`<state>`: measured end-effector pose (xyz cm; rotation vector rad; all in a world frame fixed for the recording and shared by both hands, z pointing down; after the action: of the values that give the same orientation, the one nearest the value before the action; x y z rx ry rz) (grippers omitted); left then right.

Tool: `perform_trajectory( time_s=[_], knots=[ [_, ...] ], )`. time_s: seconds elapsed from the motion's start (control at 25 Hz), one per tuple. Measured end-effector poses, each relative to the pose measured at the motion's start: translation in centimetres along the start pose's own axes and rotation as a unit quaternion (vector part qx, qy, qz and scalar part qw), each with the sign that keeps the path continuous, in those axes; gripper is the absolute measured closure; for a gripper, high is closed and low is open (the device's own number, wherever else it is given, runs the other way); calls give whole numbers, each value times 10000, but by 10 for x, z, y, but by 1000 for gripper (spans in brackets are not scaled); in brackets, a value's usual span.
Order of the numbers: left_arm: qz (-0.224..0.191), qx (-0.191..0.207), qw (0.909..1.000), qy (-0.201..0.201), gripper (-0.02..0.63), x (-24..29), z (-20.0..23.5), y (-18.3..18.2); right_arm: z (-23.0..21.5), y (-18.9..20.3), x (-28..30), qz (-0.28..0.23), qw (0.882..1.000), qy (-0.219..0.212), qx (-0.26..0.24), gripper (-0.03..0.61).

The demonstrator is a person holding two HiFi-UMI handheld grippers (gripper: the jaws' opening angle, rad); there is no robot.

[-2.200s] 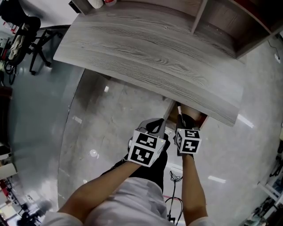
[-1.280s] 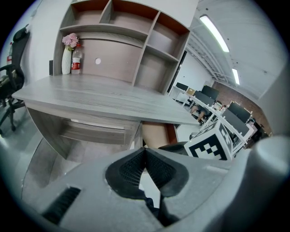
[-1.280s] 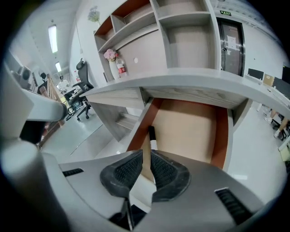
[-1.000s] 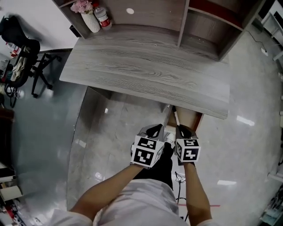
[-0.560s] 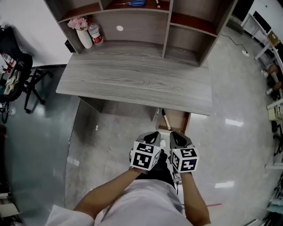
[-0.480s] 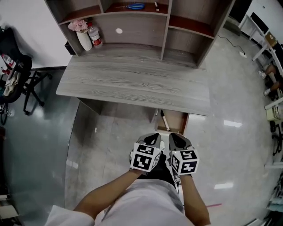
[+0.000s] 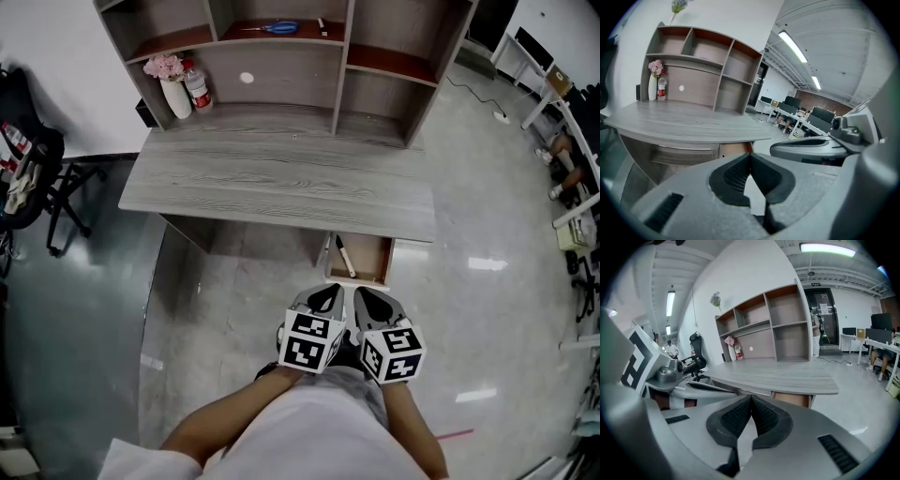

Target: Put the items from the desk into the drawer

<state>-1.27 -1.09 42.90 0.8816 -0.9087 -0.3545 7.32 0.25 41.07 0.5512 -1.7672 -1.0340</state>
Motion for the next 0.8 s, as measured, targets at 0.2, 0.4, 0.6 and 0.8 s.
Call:
perform_trajectory(
  time_s=[0.2,0.4,0.6,0.8],
  knots=[
    [-101,81,9999,-3,611,-2,-2,-2,2,-1,-1,-55,9999,32,-93,577],
    [-141,187,9997,18,611,1,-8,-2,0,2,0,-55,9999,22,-125,577],
    [-113,133,9998,-14,611,0,-8,-1,-1,1,0,-35,10000,-46,-52,577],
    [-103,136,9999,-9,611,3,-6,-3,-1,0,4,-26,9999,-88,-77,577]
  ],
)
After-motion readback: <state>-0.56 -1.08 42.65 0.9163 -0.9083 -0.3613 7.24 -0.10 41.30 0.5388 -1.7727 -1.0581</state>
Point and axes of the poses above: the fingertips, and each gripper's own axes: x forward along the fingers, z to its left, y out of its underside, the point moved 5 cm from there along -x, backward along the fingers, and after that the axes turned 1 degree about z, right-handed, at the moved point
